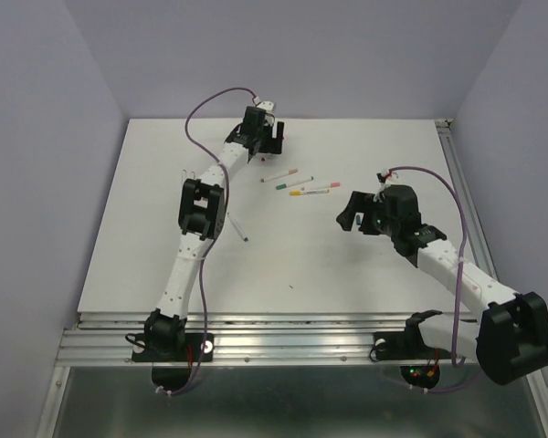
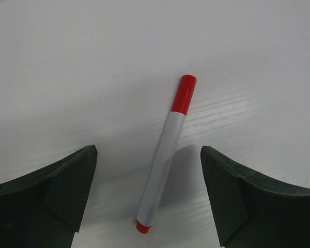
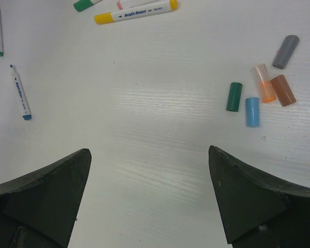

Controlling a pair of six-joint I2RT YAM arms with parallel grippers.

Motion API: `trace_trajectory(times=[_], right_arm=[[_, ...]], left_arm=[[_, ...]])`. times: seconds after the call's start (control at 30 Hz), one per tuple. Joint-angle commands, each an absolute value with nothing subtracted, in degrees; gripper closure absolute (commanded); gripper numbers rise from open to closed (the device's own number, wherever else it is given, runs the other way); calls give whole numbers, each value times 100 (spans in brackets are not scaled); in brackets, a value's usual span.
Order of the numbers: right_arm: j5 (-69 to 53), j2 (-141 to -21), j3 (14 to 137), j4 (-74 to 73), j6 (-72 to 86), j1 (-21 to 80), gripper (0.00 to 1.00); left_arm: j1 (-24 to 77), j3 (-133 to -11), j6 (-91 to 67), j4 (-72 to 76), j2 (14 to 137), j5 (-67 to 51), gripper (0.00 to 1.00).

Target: Open the pen caps

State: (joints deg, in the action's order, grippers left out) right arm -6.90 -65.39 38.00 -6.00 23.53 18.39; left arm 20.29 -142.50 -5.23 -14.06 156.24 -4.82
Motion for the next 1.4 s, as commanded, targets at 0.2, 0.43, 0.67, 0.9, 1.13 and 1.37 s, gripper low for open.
trace_trajectory(times=[0.2, 0.43, 0.67, 0.9, 1.13, 1.37], right_arm=[[-659, -6495, 3858, -562, 2320, 1811, 0], [-703, -6478, 3876, -589, 2329, 1819, 0], [-659, -6250, 3841, -668, 2312, 1819, 0], [-624, -6003, 3779, -668, 2303, 1819, 0], [-729, -5898, 3727, -563, 2224, 1819, 0], [-1291, -5661, 3533, -88, 2417, 1819, 0]], left_arm=[[2346, -14440, 210, -2056, 15679, 342, 20], [2399, -14538, 483, -2444, 15803, 264, 43], [2408, -14300, 510, -2461, 15715, 36, 59], [2382, -13843, 720, -2531, 15416, -404, 100], [2364, -13465, 378, -1997, 14451, 228, 100], [2364, -12001, -237, -985, 12570, 132, 100]])
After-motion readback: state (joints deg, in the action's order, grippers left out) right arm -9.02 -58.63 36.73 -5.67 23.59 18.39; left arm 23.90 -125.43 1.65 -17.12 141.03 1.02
